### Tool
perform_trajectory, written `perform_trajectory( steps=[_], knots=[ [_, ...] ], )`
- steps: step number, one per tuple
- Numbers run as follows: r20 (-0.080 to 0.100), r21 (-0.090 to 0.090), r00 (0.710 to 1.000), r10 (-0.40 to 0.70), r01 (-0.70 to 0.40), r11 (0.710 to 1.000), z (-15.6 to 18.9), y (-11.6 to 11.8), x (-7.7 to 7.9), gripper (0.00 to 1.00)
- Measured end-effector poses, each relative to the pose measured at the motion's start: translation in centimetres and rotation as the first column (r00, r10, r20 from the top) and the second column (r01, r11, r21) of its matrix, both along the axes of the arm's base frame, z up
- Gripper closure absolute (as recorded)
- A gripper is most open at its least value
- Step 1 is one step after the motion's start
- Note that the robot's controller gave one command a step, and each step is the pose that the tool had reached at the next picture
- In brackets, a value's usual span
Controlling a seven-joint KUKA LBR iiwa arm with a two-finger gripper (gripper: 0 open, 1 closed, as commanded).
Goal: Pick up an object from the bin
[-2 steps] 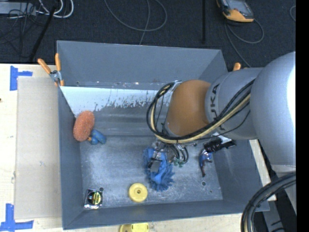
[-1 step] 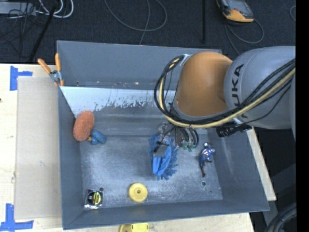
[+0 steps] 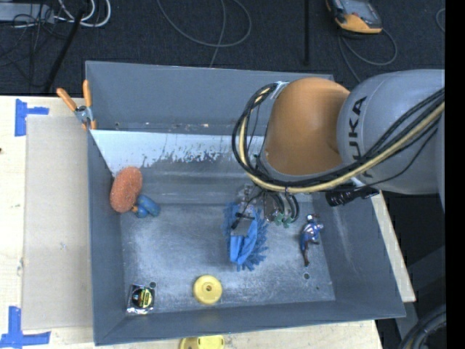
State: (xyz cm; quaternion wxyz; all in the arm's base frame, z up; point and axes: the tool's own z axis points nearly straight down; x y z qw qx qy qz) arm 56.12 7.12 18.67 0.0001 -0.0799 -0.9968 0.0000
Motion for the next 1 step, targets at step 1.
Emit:
perform_trajectory(
  steps=[1],
  knots=[
    [0.004, 0.001, 1.000, -0.025, 0.025, 1.000, -2.82, -0.92, 2.76, 1.00]
  ],
)
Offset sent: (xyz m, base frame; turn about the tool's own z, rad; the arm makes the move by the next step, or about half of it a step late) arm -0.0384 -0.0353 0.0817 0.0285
